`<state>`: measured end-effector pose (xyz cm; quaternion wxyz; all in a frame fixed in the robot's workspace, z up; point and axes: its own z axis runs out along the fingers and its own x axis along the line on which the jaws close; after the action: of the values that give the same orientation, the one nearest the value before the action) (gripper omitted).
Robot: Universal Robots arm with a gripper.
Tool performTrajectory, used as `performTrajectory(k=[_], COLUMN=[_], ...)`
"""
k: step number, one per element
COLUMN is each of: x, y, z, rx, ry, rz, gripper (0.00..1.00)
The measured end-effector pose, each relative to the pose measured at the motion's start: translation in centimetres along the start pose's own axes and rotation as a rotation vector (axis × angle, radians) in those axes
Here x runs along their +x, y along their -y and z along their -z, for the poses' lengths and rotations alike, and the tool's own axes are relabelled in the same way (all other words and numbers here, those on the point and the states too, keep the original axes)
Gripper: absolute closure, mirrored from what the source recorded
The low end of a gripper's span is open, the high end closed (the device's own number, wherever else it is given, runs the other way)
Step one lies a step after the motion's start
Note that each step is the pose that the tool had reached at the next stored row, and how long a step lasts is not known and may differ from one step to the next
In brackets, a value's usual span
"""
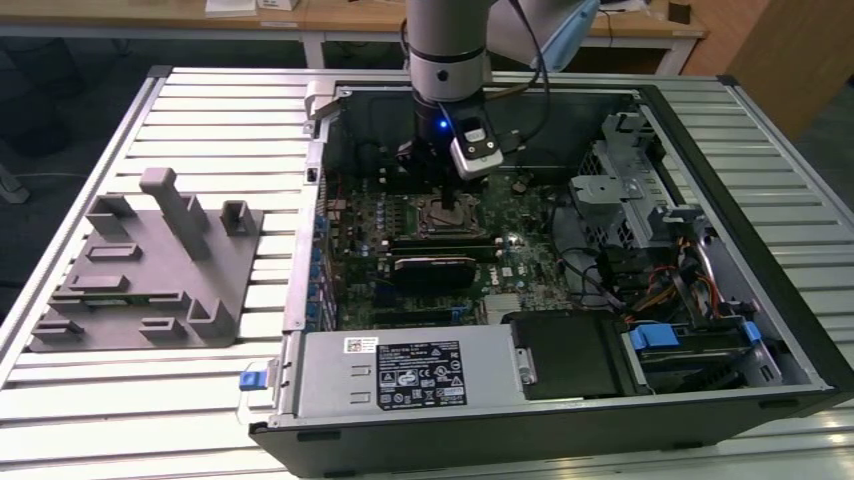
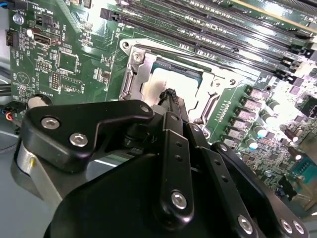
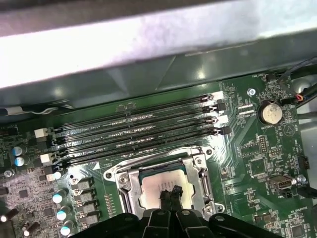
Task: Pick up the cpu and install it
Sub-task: 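Install the first cpu locking lever, then install the second cpu locking lever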
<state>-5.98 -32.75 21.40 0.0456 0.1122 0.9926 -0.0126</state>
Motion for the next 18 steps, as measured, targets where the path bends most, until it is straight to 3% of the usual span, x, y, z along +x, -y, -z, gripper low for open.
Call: performTrajectory(k=[15, 18], x=[-0.01, -0.06], y=[0.00, 0.01], z=[0.09, 0.66], rx=[0.0000, 0.0001], ry=[0.0000, -0.0001], rz=[0.000, 0.000], gripper=[0.89, 0.89])
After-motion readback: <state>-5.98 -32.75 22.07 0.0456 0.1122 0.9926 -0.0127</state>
